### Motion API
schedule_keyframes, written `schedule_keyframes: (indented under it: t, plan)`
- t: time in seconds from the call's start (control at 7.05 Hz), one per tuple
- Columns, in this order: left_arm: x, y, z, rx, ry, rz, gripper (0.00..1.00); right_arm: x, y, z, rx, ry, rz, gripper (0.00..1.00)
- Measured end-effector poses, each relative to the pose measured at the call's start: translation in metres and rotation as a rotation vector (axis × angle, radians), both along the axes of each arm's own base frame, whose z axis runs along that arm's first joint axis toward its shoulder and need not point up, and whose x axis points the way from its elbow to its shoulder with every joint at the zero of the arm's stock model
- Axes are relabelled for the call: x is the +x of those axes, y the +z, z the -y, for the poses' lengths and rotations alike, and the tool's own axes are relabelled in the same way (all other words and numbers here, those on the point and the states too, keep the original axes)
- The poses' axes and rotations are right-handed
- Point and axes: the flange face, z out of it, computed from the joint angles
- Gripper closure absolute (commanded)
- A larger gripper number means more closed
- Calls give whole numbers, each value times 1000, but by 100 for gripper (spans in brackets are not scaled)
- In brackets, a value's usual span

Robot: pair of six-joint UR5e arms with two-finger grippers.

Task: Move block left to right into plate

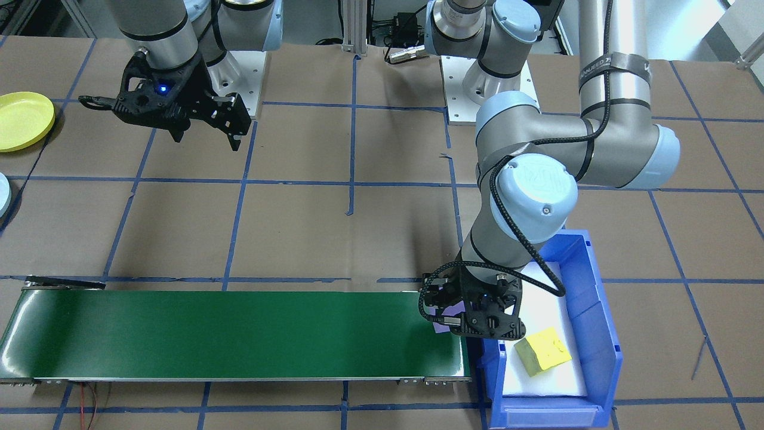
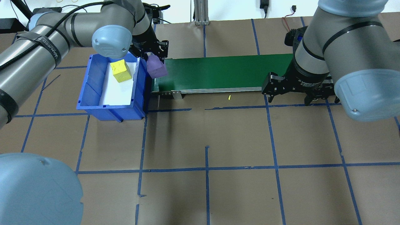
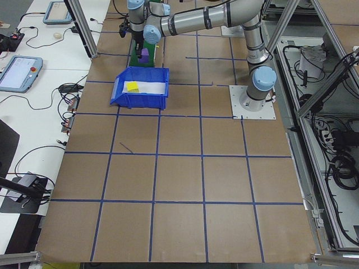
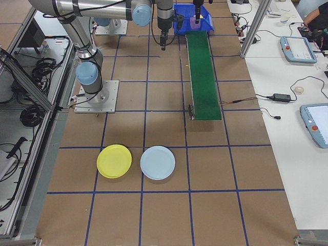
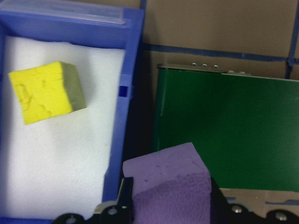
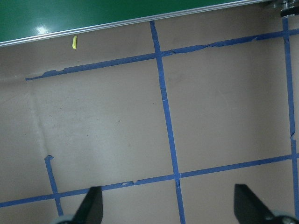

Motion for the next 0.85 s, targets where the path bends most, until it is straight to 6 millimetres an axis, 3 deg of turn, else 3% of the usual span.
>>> schedule_keyframes:
  t: [0.28,0.57,0.85]
  plan:
    - [-3,-27,1,10,-41,3,19,0,0,0,-1,2,-1,0]
    - [-5,-42,6,-2,-45,1,1,-1,0,1,0,5,-1,0]
    - [-12,-30,4,-28,-59,1,0,-2,0,7,-14,5,2,0]
